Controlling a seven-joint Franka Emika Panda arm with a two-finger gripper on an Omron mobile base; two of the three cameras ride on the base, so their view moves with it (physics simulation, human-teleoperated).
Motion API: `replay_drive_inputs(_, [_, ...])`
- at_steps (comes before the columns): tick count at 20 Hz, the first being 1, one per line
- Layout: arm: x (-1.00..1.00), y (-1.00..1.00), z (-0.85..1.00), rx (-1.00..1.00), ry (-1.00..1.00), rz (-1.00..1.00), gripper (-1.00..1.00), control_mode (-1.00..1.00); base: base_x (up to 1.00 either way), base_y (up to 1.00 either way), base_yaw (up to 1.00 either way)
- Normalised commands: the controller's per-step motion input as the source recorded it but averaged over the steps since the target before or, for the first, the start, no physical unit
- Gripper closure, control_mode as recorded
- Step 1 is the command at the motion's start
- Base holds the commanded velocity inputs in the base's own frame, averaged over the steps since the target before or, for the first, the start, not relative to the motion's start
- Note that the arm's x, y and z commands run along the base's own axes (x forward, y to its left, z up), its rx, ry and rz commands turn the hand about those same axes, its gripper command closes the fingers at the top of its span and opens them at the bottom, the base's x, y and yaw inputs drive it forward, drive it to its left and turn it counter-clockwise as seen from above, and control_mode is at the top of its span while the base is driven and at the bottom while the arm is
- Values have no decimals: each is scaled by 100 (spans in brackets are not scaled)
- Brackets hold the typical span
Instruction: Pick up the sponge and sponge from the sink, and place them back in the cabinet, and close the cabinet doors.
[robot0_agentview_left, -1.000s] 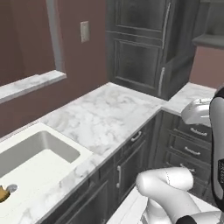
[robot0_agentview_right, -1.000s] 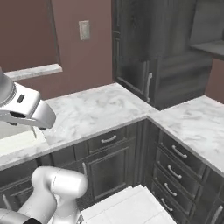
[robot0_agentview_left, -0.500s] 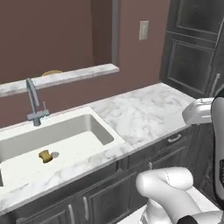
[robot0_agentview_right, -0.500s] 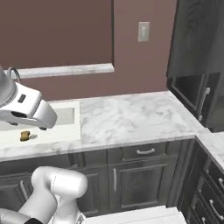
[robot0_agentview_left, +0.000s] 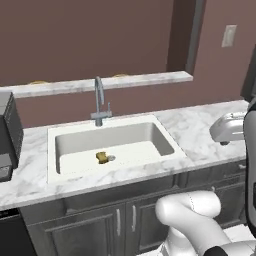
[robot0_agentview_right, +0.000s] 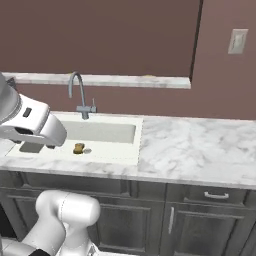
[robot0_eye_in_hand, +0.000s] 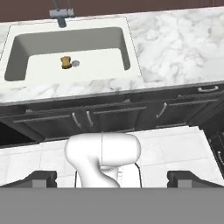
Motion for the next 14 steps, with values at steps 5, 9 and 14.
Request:
replay_drive_inputs(5, [0, 0, 0, 0, 0, 0, -100, 100, 1, 43, 42])
replay_drive_inputs(9, [0, 0, 0, 0, 0, 0, -100, 100, 19, 20, 17])
replay_drive_inputs(14, [0, 0, 0, 0, 0, 0, -100, 100, 33, 6, 1])
